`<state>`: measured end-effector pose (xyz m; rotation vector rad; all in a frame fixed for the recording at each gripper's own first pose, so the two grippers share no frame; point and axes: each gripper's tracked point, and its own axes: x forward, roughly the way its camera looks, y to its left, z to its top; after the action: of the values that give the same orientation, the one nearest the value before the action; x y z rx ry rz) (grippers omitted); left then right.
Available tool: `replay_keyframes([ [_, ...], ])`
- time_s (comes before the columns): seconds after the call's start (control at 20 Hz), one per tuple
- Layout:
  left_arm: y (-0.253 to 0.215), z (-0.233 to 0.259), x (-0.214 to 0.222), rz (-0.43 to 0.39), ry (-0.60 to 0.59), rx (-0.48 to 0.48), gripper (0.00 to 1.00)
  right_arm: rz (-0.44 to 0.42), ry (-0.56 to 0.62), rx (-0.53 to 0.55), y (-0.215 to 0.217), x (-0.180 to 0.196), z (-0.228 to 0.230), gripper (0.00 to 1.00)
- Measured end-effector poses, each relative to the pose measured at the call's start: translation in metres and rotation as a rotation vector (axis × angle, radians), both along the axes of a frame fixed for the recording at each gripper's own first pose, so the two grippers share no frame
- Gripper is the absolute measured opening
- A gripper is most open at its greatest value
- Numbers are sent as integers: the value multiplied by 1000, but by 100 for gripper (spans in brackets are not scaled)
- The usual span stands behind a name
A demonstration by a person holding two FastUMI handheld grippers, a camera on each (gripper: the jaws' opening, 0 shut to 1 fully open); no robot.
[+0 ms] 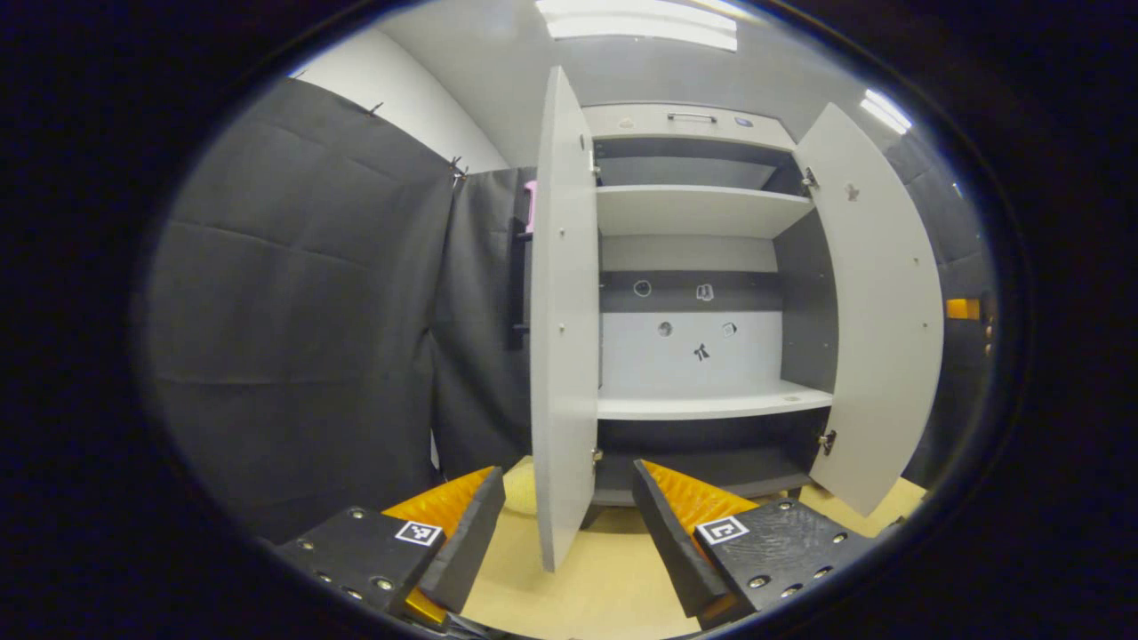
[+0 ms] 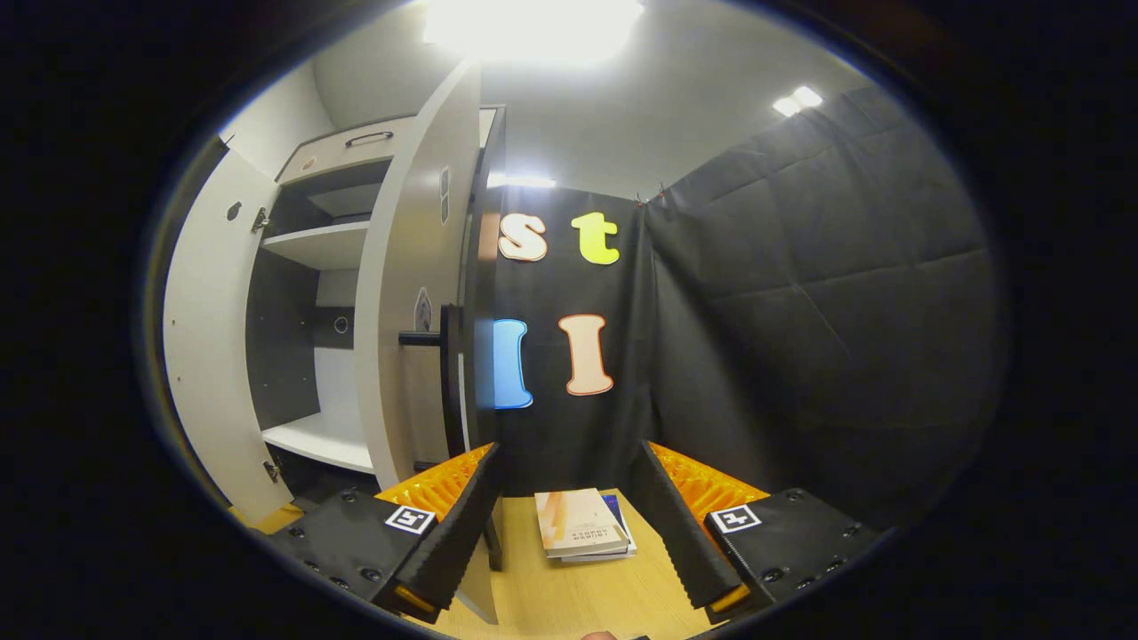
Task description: Grasp the bottle in the cabinet with the left hand and place it on the coaster, then close the right door with the right hand and the left door with the left hand.
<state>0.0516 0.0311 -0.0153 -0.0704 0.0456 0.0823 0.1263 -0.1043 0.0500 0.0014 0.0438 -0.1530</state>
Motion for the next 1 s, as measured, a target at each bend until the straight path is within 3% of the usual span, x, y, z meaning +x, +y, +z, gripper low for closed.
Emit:
replay_keyframes([
  [0.3,53,-5,10,44,0,6,88,-78,12,-36,12,14,4,96],
  [0.35,60,-6,13,48,2,6,89,-91,4,-47,11,15,7,92],
  [0.4,67,-7,15,50,5,5,88,-91,6,-49,12,14,6,95],
  [1.0,104,-18,54,15,6,3,87,-74,0,-12,53,7,8,95],
])
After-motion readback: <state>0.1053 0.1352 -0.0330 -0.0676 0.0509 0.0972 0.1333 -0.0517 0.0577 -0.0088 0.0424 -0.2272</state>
